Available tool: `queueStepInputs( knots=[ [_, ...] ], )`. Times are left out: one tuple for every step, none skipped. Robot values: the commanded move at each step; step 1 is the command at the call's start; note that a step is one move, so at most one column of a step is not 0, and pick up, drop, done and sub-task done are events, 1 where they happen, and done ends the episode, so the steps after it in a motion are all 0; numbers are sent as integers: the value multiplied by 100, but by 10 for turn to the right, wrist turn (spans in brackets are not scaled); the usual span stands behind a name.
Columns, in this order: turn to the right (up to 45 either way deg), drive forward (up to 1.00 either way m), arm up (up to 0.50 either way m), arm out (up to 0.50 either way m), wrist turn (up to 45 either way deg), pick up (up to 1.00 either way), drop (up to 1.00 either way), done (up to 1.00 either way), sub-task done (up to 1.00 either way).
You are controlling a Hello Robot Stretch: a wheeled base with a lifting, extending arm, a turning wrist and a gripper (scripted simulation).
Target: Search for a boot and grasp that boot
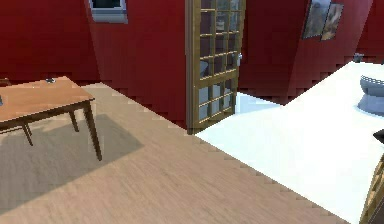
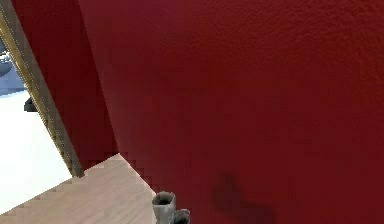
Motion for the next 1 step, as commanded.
queueStepInputs(
  knots=[
    [0, 0, 0, 22, 0, 0, 0, 0, 0]
  ],
)
